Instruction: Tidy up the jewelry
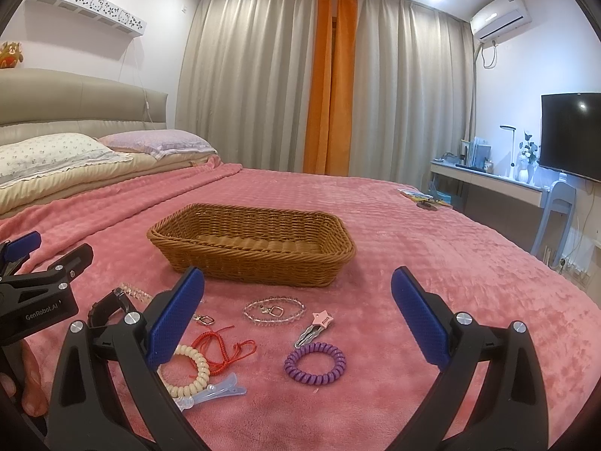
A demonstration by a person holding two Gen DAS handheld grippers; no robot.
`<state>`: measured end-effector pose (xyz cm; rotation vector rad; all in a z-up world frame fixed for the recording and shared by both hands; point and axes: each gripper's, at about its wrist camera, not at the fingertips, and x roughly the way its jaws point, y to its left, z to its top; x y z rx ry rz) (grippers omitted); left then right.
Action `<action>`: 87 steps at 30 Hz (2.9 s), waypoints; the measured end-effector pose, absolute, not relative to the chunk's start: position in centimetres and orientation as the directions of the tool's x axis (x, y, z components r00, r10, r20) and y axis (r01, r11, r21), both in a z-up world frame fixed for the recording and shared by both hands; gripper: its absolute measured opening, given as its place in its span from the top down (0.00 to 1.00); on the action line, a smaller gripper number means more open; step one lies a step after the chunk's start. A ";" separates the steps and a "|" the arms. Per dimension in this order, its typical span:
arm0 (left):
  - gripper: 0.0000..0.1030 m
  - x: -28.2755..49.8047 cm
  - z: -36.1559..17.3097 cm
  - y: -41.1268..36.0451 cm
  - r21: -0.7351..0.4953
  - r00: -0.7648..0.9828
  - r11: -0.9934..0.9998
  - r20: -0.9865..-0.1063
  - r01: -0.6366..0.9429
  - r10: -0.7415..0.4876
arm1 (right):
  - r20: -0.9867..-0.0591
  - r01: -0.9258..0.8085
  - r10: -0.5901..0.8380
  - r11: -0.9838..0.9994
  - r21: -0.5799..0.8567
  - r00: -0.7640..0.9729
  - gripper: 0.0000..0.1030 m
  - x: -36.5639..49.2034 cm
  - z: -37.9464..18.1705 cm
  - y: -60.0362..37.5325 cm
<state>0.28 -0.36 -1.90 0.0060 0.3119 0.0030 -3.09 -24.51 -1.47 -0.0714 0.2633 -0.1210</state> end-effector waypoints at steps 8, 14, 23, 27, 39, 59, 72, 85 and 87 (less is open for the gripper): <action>0.07 0.3 -1.9 -0.3 0.003 0.952 1.000 -0.307 -0.001 0.002 | -0.253 0.113 -0.133 0.990 -0.089 0.958 0.07 -3.1 -1.4 -24.4; 0.07 1.2 -1.5 1.1 -0.064 0.927 0.998 -0.372 0.023 -0.045 | -0.258 0.137 -0.156 0.987 -0.089 0.953 0.07 -3.1 -1.5 -24.6; 0.09 1.6 0.2 2.4 -0.096 0.863 0.988 -0.483 0.119 -0.151 | -0.369 0.149 -0.161 0.987 -0.062 0.915 0.15 -1.4 -0.7 -26.3; 0.25 2.2 0.2 2.9 -0.149 0.811 0.977 -0.545 0.155 -0.212 | -0.454 0.136 -0.144 0.989 -0.052 0.879 0.26 -0.1 -0.3 -27.5; 0.60 4.5 -2.9 3.6 -0.212 0.687 0.955 -0.663 0.207 -0.297 | -0.645 0.161 -0.094 0.986 0.045 0.758 0.53 2.5 -2.7 -32.8; 0.83 7.3 -7.3 2.0 -0.278 0.555 0.937 -0.755 0.211 -0.348 | -0.755 0.114 -0.162 0.987 -0.117 0.635 0.89 5.0 -7.8 -29.4; 0.92 4.4 -5.1 1.2 -0.266 0.635 0.922 -0.669 0.282 -0.387 | -0.685 0.078 -0.084 0.996 -0.040 0.723 0.91 2.1 -4.6 -29.3; 0.92 7.3 4.0 -2.2 -0.234 0.739 0.911 -0.533 0.340 -0.412 | -0.503 0.061 -0.075 0.997 -0.045 0.861 0.91 5.7 5.9 -28.2; 0.92 8.9 4.8 -2.8 -0.241 0.742 0.907 -0.522 0.344 -0.420 | -0.499 0.053 -0.065 0.998 -0.037 0.864 0.91 8.1 6.8 -27.9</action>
